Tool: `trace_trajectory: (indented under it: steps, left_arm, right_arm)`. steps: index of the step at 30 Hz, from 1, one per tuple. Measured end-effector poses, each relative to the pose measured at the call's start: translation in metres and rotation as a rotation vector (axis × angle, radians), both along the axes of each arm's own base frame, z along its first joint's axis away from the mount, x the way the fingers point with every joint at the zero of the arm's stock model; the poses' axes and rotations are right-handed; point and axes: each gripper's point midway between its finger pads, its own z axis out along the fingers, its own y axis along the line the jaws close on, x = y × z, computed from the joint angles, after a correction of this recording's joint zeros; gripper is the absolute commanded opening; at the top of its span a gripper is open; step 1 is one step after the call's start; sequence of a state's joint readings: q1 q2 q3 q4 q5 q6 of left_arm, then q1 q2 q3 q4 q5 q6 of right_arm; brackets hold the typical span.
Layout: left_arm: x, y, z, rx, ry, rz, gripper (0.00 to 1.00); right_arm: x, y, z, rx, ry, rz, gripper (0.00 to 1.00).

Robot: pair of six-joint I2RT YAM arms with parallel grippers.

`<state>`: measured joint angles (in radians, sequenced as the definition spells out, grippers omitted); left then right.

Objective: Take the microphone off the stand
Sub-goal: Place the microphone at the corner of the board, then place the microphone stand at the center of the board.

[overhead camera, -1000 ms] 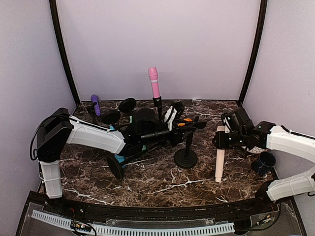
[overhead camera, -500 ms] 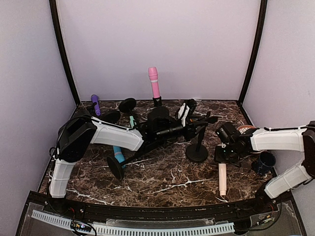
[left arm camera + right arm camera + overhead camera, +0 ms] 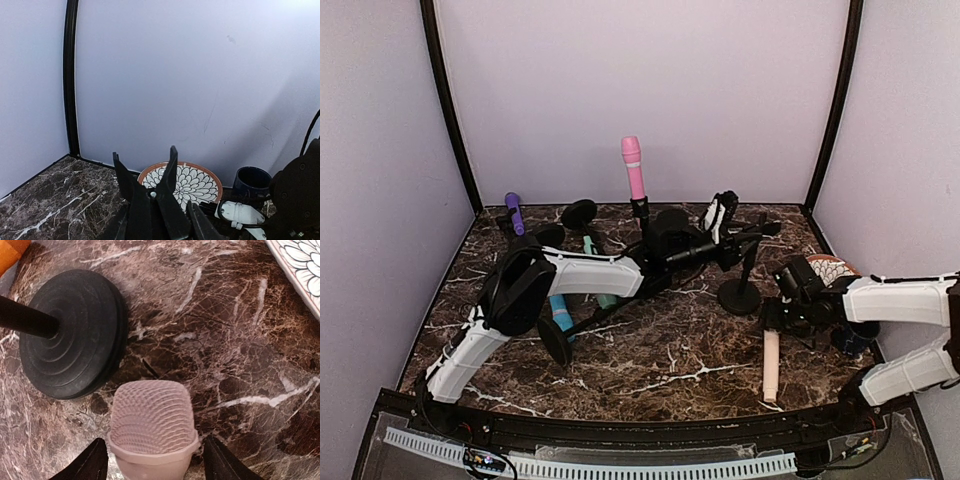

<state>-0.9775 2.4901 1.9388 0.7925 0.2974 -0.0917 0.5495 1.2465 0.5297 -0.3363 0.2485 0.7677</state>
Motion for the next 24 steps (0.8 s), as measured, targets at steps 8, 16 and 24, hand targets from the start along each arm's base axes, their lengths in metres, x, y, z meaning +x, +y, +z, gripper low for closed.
trace_trajectory:
  steps: [8, 16, 24]
  left_arm:
    - [0.018, -0.021, 0.000, -0.040, -0.017, 0.000, 0.10]
    - [0.021, -0.025, 0.000, -0.058, -0.019, -0.003, 0.41]
    - [0.017, -0.018, -0.012, -0.010, -0.011, -0.011, 0.77]
  right_arm:
    - [0.004, -0.001, 0.015, 0.026, -0.064, -0.018, 0.77]
    - [0.007, 0.001, 0.032, 0.069, -0.133, -0.019, 0.78]
    - [0.010, 0.001, 0.045, 0.099, -0.191, -0.026, 0.82]
